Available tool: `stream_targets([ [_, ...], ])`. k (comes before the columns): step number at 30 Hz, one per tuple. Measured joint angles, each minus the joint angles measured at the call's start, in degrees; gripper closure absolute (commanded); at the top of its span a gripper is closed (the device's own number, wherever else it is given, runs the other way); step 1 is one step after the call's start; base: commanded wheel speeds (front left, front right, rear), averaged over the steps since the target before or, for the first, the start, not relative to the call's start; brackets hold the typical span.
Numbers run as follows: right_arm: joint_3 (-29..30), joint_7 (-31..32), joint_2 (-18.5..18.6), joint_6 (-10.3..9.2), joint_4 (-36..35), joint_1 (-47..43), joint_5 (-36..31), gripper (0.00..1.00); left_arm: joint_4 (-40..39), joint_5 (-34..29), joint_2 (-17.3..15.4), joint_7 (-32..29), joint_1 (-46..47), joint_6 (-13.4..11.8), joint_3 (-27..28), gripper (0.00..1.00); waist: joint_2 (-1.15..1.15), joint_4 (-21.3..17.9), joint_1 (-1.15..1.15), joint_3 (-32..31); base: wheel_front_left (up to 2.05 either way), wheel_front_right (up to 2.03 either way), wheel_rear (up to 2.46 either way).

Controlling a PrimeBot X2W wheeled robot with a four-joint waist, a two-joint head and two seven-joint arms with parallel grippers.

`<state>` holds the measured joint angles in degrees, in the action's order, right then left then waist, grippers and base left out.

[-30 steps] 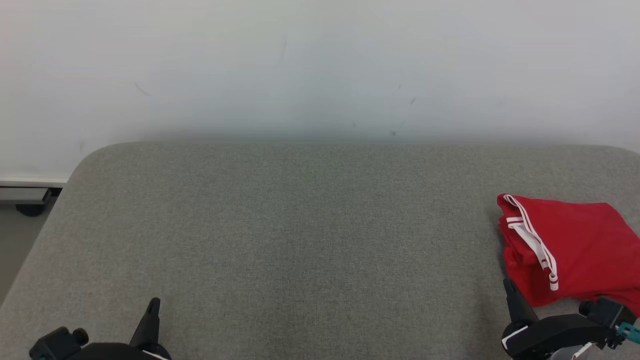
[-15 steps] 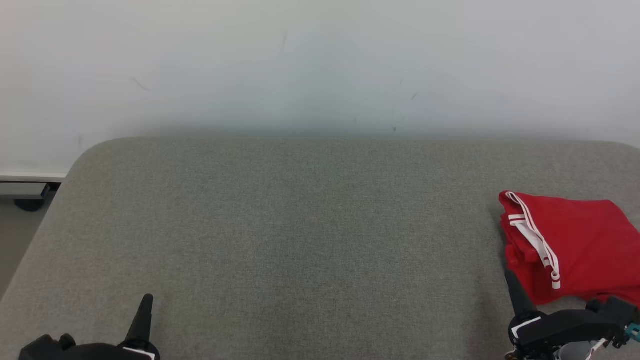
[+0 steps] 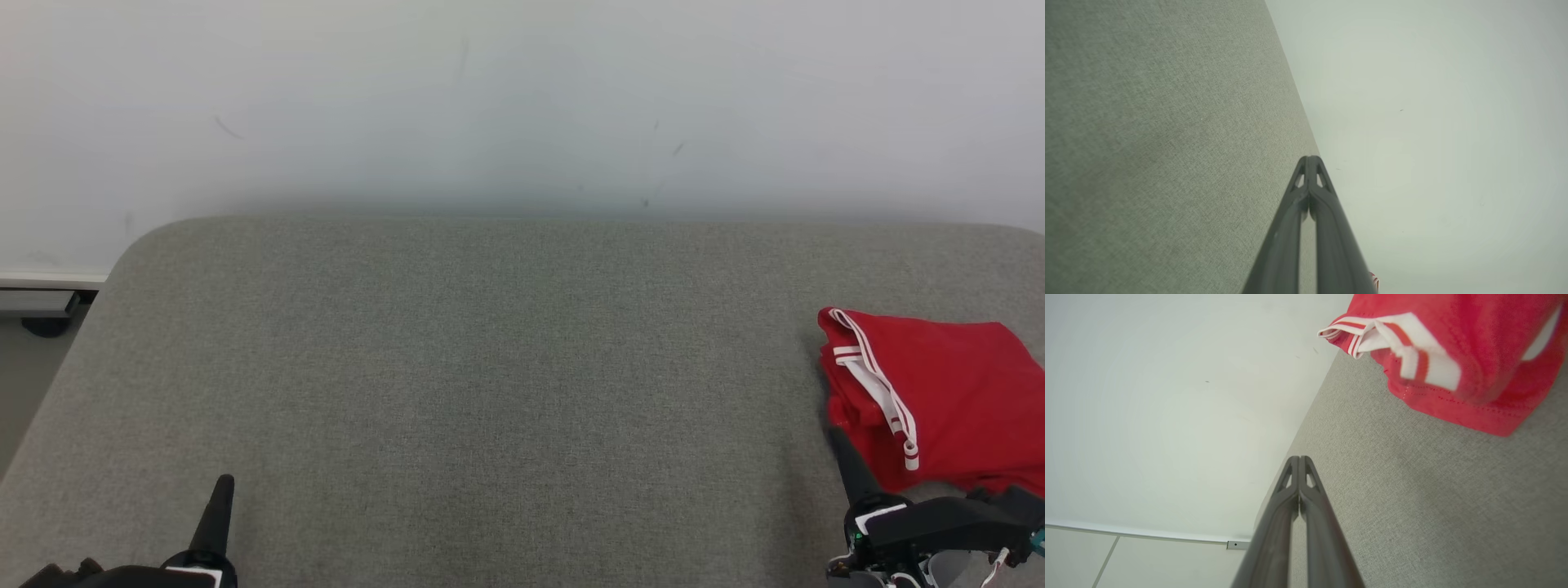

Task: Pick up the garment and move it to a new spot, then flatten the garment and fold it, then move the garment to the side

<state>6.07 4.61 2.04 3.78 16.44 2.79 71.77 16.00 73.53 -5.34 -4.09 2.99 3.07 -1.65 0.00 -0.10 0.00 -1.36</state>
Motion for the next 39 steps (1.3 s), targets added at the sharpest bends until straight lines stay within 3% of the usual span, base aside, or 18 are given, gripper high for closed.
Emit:
stream_targets([
  [27,1.5,1.9,0.1,2.83,0.5,1.6,19.5,1.00,0.9,17.5,3.1,-2.3,1.2,4.0,6.8,1.00,0.00,0.1,0.00,1.5,0.00,0.00,0.00],
  [39,1.5,1.9,0.1,2.86,0.5,2.3,20.0,1.00,1.0,17.8,3.1,-2.3,2.0,4.0,6.8,1.00,0.00,0.1,0.00,1.5,0.00,0.00,0.00],
])
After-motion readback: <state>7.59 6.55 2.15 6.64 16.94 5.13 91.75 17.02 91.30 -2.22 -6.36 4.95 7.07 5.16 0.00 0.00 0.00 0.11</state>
